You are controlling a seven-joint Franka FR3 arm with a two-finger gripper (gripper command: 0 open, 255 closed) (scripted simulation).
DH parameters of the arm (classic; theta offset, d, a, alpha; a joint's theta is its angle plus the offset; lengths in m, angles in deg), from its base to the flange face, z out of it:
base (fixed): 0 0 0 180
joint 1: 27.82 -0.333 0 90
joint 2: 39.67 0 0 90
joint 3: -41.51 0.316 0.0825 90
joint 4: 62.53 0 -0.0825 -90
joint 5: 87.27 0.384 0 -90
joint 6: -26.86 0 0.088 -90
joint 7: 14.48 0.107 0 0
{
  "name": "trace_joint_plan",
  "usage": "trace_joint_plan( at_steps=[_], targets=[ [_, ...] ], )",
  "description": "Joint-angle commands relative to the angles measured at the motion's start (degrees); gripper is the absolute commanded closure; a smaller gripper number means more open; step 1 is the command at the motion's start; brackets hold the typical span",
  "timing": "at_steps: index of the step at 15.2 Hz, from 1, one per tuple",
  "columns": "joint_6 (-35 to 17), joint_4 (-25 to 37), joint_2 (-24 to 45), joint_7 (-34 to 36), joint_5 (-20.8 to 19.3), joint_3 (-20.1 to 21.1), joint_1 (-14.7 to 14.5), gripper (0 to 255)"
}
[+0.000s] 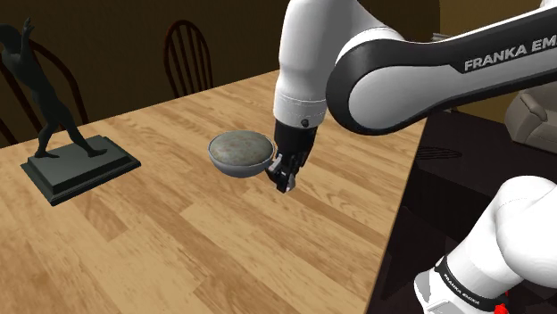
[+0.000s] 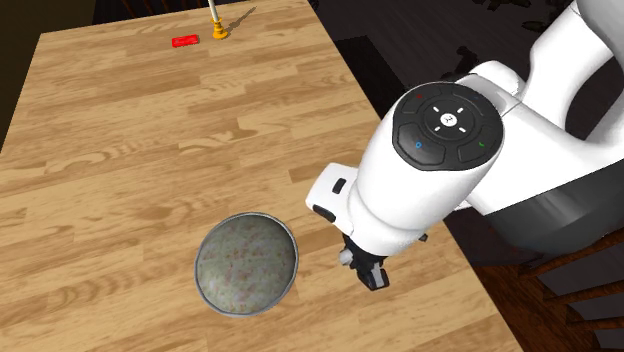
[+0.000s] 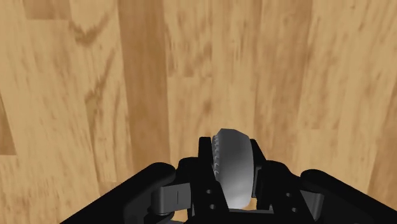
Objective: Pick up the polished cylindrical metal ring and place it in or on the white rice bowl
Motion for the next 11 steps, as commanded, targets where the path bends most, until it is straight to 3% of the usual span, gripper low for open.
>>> trace_joint_plan(
  at_steps=[1,11],
  targets=[
    [1.7,1.5,-0.2,-0.3,0.0,-0.3,0.1,255],
    [9.5,7.9,-1.7,-0.9,0.2,-1.1,0.2,255]
  ],
)
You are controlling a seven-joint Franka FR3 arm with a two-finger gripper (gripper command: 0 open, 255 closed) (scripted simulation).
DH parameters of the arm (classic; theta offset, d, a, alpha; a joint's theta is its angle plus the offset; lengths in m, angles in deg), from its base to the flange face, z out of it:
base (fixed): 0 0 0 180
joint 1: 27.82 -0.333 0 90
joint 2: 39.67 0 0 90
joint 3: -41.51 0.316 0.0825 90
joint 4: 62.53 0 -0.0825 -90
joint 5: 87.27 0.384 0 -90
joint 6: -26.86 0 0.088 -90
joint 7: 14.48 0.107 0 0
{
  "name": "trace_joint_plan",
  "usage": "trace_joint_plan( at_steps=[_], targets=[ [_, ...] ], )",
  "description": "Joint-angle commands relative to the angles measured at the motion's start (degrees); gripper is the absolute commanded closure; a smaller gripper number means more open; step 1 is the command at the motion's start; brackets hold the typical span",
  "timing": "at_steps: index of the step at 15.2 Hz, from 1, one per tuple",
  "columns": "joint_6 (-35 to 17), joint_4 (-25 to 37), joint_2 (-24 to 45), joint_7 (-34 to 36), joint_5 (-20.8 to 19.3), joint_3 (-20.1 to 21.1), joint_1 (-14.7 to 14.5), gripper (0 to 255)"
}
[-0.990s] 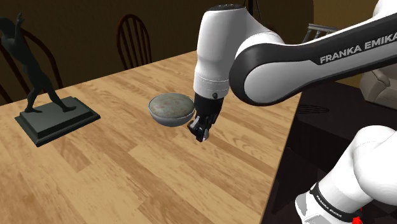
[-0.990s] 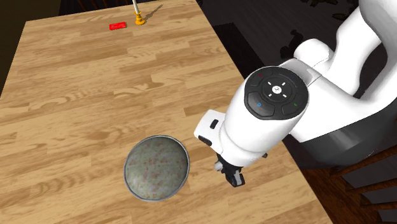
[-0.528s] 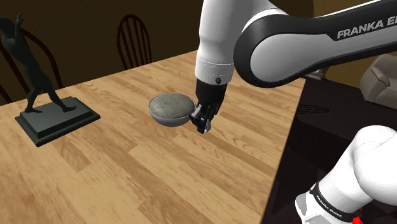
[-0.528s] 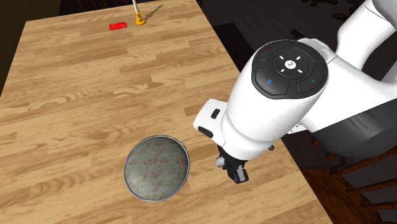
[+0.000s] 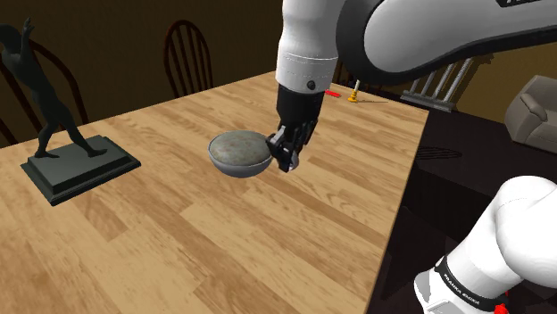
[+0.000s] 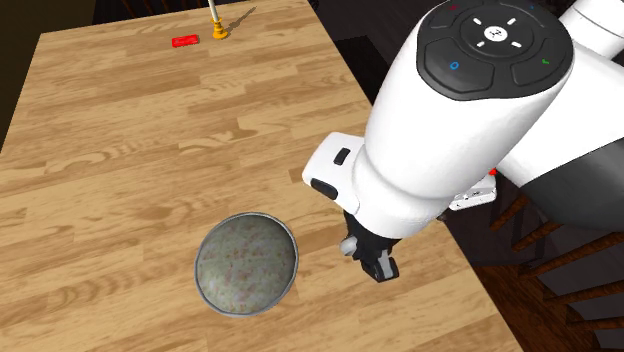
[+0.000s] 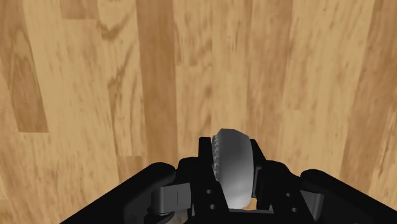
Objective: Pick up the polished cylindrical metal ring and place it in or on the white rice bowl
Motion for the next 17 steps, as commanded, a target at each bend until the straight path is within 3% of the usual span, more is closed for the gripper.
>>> trace_joint_plan(
  at_steps=[1,8,17],
  targets=[
    [1.7,1.5,-0.3,-0.1,0.0,-0.2,0.0,255],
    [6.8,6.4,-0.4,-0.3,-0.1,-0.6,0.2,255],
    [8.2,24.9,18.4,-1.6,-8.2,-1.2,3.3,255]
  ],
)
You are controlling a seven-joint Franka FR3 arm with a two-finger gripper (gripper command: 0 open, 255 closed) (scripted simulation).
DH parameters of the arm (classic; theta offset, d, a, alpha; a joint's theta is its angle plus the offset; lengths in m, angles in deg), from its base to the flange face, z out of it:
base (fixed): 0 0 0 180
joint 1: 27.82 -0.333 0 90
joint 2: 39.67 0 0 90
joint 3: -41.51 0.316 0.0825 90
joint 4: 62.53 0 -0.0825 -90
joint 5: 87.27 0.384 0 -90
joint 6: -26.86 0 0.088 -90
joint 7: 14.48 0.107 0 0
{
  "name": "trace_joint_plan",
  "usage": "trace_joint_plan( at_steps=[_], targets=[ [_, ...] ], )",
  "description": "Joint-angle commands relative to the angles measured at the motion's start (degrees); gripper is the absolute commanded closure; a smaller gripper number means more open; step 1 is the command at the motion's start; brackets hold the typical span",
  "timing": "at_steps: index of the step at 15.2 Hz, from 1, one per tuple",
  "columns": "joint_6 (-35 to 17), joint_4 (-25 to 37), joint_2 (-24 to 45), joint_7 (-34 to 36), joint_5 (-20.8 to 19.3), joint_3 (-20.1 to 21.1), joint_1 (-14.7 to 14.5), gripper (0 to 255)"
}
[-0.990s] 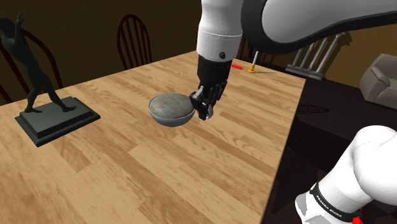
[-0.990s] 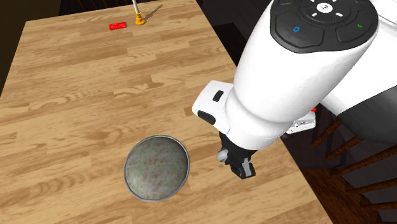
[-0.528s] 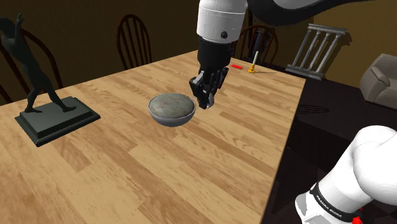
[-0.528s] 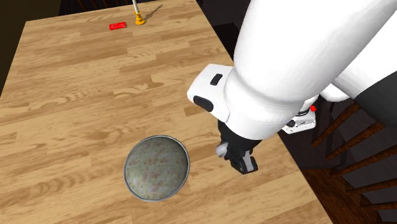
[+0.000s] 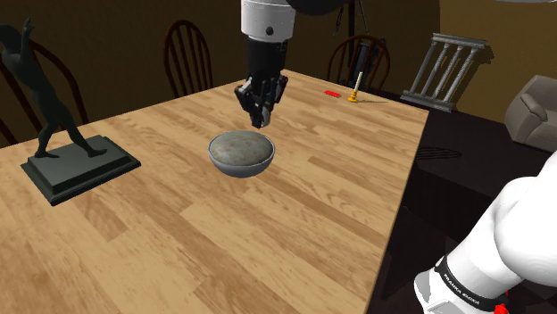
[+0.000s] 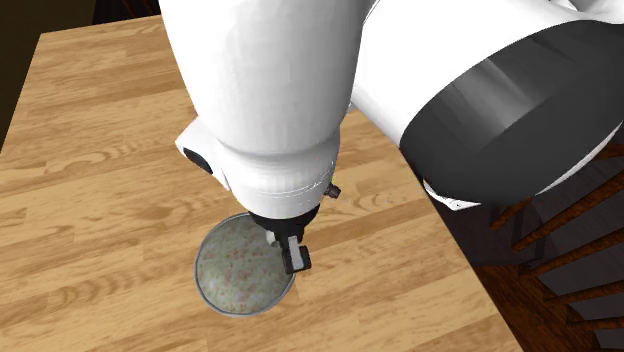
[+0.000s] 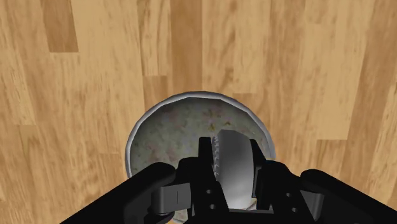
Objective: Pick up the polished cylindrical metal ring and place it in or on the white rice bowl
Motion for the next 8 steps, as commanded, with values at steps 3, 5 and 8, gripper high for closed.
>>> trace_joint_plan(
  at_steps=[3,5,8],
  targets=[
    [1.8,10.0,9.0,-0.6,-3.8,-0.5,0.2,255],
    [3.3,15.6,13.5,-0.9,-5.5,-0.9,-0.2,255],
    [0.9,12.9,13.1,-0.8,-5.4,-1.0,0.0,255]
  ],
)
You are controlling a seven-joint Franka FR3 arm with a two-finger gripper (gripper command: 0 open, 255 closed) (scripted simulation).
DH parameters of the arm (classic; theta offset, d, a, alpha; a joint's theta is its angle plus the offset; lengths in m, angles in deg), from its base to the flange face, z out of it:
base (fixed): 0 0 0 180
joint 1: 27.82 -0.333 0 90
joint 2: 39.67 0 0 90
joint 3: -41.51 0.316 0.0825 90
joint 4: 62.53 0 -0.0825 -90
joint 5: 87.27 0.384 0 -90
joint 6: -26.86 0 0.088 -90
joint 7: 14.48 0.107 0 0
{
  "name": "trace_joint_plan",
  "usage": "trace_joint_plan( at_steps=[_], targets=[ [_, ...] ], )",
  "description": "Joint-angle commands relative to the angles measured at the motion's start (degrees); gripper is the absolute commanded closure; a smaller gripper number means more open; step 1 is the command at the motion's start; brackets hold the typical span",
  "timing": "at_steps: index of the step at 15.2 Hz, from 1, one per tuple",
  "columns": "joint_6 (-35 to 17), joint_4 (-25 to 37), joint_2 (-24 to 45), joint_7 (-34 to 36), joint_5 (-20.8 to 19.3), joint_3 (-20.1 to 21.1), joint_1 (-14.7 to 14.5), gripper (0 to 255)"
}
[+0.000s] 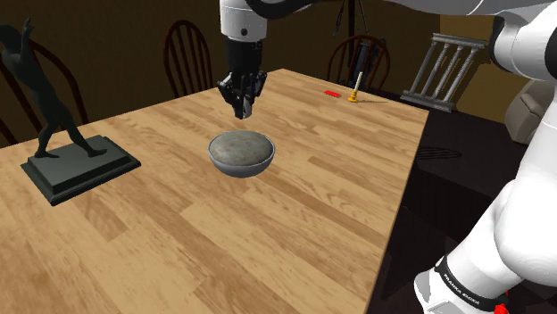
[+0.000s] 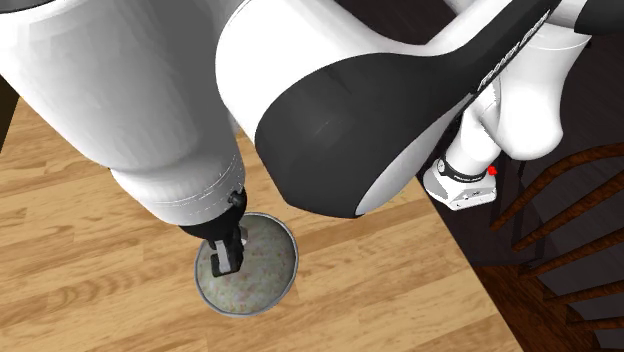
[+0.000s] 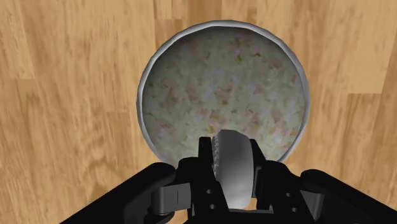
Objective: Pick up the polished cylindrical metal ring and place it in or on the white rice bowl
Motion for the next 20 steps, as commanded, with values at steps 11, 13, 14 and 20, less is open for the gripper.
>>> trace_joint_plan(
  at_steps=[11,13,14,20],
  targets=[
    [-8.8,-9.1,-0.3,0.5,-0.1,-0.3,0.6,255],
    [-8.8,-9.1,-0.2,0.5,-0.1,-0.3,0.5,255],
    [-8.8,-9.1,-0.2,0.5,-0.1,-0.3,0.5,255],
    [-8.8,-9.1,-0.2,0.5,-0.1,-0.3,0.5,0]
  ],
)
